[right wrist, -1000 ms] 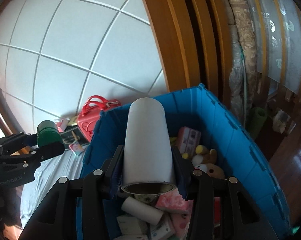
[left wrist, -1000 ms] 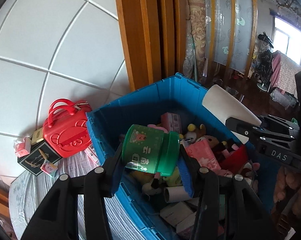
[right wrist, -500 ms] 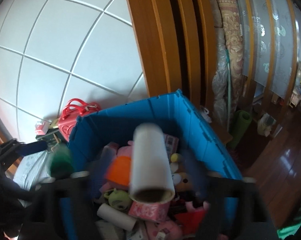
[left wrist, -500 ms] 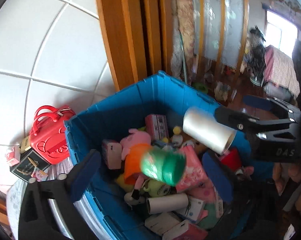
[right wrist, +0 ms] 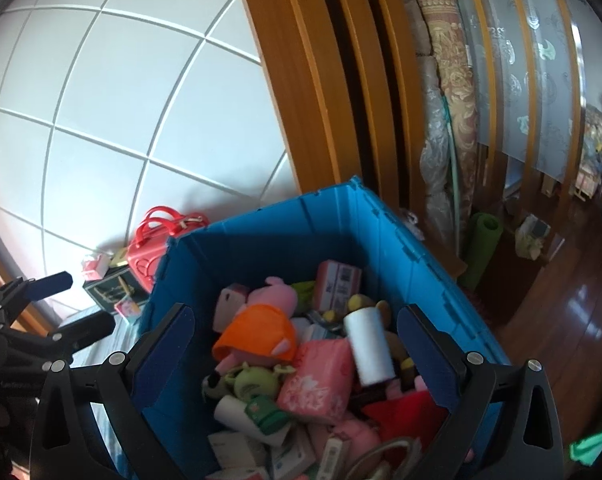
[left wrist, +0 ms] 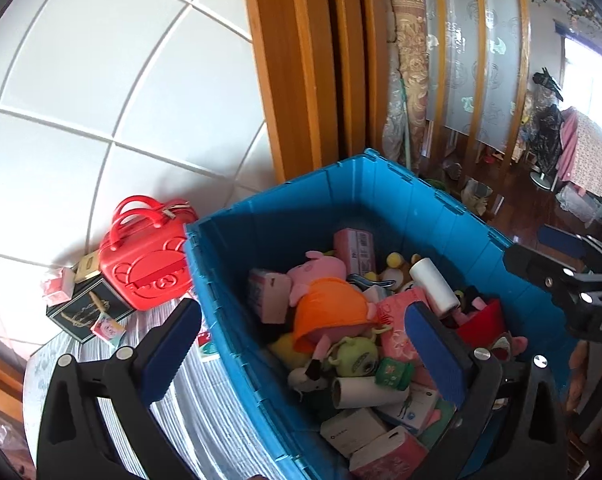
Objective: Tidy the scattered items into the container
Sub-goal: 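Withdraw both open tools from the crate back over the bed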
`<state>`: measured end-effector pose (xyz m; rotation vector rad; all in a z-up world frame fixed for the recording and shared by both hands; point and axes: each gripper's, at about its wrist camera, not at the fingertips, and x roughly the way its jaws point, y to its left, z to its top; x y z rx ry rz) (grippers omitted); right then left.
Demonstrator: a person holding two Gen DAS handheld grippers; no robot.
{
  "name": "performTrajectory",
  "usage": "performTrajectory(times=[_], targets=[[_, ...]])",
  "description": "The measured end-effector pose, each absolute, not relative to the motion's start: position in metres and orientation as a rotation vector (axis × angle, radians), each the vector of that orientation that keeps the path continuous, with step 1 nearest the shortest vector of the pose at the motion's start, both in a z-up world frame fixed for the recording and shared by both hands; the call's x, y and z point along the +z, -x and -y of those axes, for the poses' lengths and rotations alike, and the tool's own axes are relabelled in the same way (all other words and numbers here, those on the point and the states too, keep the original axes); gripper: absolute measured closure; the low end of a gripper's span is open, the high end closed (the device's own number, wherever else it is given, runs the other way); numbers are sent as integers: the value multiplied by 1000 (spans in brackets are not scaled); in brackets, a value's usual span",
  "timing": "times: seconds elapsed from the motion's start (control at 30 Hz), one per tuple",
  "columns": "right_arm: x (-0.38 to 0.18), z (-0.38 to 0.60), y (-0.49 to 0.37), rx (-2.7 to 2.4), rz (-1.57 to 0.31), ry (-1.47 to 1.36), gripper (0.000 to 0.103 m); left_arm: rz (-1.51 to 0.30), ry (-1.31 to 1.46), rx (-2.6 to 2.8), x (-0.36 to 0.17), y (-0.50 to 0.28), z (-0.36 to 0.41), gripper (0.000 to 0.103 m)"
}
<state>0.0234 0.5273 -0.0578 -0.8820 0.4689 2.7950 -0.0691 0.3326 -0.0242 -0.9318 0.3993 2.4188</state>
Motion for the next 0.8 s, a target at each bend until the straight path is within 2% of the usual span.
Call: performTrajectory(times=[0.23,0.8], targets=[[-57,-477,-23,2866,-469,966,0,-292,975,2508,-21,67,-274,0],[-41,-328,-34,2946,-247,1174,0,-92,1092,2757,-19,33,-108,0]])
